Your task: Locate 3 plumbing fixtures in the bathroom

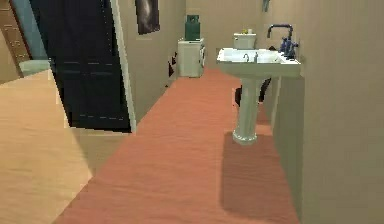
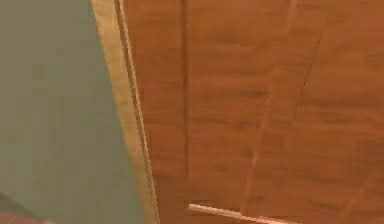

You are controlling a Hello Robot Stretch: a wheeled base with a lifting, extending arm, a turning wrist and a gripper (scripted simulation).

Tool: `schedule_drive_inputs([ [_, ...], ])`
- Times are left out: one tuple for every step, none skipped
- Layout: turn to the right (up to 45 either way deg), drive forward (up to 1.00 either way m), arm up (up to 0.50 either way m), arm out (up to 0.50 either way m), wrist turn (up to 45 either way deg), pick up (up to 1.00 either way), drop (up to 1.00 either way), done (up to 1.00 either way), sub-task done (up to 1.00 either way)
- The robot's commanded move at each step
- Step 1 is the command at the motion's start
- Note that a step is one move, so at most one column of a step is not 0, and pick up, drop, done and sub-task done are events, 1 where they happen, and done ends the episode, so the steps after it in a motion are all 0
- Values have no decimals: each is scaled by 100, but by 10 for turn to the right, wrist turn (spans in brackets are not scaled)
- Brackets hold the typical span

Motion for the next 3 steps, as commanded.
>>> schedule_drive_inputs([
  [0,100,0,0,0,0,0,0,0],
  [0,5,0,0,0,0,0,0,0],
  [300,0,0,0,0,0,0,0,0],
])
